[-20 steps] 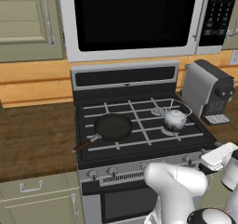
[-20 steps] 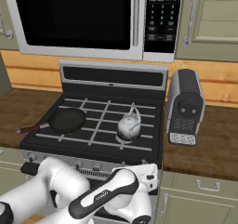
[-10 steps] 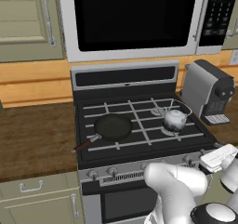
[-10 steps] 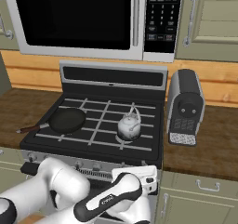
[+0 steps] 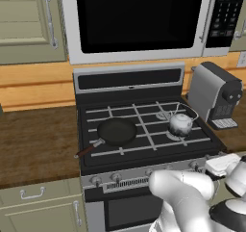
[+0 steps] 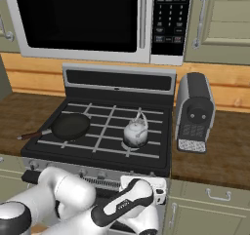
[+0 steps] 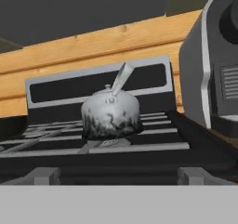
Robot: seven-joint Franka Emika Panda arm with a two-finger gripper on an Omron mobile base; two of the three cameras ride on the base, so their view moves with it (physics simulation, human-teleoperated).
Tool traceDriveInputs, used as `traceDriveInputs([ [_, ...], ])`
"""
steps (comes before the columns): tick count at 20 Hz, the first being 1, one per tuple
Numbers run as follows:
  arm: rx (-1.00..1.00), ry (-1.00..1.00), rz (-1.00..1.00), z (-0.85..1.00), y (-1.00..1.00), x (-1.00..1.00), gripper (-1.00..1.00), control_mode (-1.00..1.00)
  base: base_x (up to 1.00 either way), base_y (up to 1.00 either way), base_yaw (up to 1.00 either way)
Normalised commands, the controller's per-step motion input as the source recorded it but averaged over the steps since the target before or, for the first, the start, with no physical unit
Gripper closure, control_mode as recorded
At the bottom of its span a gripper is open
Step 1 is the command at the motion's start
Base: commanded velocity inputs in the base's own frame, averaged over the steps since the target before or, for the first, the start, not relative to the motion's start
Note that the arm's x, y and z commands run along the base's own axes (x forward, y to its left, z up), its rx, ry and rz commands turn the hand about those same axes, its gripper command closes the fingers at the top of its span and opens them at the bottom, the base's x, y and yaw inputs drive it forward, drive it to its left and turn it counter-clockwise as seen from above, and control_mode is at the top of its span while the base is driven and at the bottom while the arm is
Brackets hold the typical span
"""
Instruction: Pick the kettle from the counter and place it on a stove burner. Then turn the burner on.
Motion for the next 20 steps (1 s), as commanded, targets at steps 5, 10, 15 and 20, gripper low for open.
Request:
traceDriveInputs([
  [5,0.04,0.25,0.00,-0.40,-0.06,0.08,-1.00,-1.00,0.00,0.00,0.00],
  [10,0.00,0.00,0.00,-0.40,-0.01,0.00,-1.00,-1.00,0.00,0.00,0.00],
  [15,0.00,-0.06,0.00,-0.19,-0.13,-0.02,-1.00,-1.00,0.00,0.00,0.00],
  [20,0.00,-0.04,0.00,-0.34,-0.14,-0.03,-1.00,-1.00,0.00,0.00,0.00],
])
